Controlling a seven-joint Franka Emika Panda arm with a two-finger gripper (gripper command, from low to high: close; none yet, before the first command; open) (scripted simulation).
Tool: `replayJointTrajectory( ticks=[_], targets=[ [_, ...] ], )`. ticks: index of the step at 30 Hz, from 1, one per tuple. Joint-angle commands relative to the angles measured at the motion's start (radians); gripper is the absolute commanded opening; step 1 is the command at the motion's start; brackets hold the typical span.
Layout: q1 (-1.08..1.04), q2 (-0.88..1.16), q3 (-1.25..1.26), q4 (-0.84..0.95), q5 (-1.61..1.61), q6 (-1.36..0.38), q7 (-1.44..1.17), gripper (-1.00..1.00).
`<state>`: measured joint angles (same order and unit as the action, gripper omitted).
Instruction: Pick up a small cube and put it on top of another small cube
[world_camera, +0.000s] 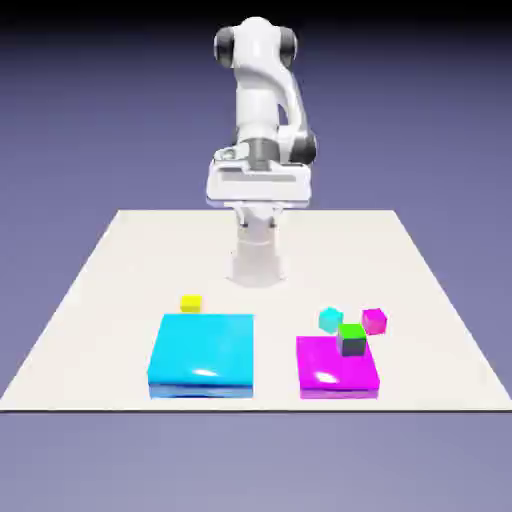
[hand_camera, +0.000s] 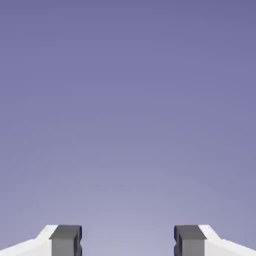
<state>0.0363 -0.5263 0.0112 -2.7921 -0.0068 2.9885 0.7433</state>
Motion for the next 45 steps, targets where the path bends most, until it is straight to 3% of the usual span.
replayJointTrajectory(
  ticks=[1, 21, 23, 28, 29, 34, 41, 45],
  targets=[
    [0.020, 0.036, 0.009, 0.015, -0.006, -0.040, 0.002, 0.00],
    [0.424, 0.761, 0.195, 0.312, -0.118, -0.844, 0.040, 0.00],
    [0.433, 0.778, 0.200, 0.319, -0.121, -0.862, 0.041, 0.00],
    [0.445, 0.911, 0.163, 0.263, -0.178, -0.676, 0.081, 0.00],
    [0.445, 0.911, 0.163, 0.263, -0.178, -0.676, 0.081, -1.00],
    [0.434, 0.786, 0.197, 0.316, -0.124, -0.850, 0.044, -1.00],
    [0.505, 0.807, 0.443, 0.508, -0.412, -1.029, -0.176, -1.00],
    [0.509, 0.869, 0.426, 0.480, -0.491, -0.953, -0.150, -1.00]
  ],
)
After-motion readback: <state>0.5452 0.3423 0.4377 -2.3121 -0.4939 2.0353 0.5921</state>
